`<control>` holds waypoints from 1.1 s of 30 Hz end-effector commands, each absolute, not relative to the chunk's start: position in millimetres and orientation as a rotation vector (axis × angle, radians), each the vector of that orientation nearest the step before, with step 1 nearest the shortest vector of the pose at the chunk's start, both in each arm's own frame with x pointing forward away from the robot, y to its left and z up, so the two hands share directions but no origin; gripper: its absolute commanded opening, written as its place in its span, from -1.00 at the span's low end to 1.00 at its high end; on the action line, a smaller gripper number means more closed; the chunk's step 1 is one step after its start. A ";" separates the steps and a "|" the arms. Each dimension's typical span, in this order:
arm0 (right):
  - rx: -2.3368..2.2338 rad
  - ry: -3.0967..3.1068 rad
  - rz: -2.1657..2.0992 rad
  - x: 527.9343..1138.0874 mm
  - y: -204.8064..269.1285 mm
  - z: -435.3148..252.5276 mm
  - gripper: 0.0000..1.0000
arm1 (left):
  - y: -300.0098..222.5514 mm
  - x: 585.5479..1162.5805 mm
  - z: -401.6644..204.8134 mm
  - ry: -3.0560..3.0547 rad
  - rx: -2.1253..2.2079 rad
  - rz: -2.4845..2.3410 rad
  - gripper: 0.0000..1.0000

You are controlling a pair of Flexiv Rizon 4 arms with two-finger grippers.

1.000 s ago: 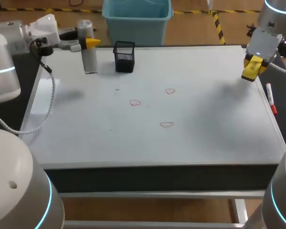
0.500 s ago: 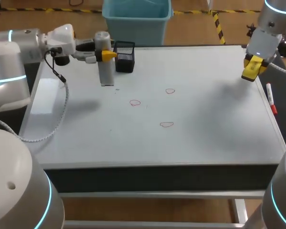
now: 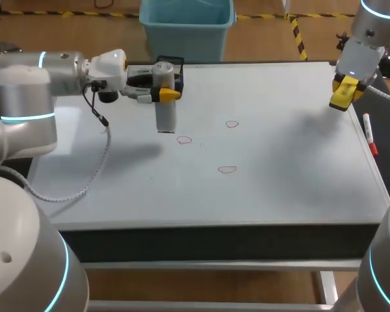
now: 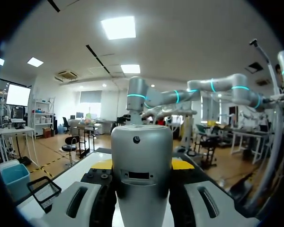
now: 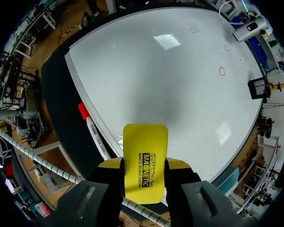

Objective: Pick up the inspection probe, press it on each red-marked spot on the whiteboard one by one, put down the probe, pick up the eraser, and wipe off all the red marks.

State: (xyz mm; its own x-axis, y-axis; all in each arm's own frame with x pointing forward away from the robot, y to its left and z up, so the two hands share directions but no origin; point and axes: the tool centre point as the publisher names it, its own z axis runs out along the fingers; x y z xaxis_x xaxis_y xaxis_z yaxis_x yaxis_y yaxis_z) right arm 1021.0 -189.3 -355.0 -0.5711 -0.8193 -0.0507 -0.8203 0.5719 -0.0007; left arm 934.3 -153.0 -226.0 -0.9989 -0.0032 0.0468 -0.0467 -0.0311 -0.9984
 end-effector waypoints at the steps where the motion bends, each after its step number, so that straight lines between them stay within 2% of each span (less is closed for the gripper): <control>1: -1.435 2.745 0.031 1020.8 -189.8 -354.2 -1.00 | -158.4 940.6 -234.3 -2.134 0.015 2.244 -1.00; 33: -1.435 2.745 0.031 1020.8 -189.8 -354.2 -1.00 | -188.6 949.9 -270.3 -2.055 -0.156 2.226 -1.00</control>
State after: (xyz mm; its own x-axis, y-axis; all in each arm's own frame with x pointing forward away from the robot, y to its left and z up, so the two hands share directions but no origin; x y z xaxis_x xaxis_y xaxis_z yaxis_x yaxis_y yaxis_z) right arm 1020.9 -189.3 -355.0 -0.5711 -0.8193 -0.0507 -0.8203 0.5719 -0.0008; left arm 944.4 -187.7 -266.4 -0.9915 0.1301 -0.0014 -0.0079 -0.0713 -0.9974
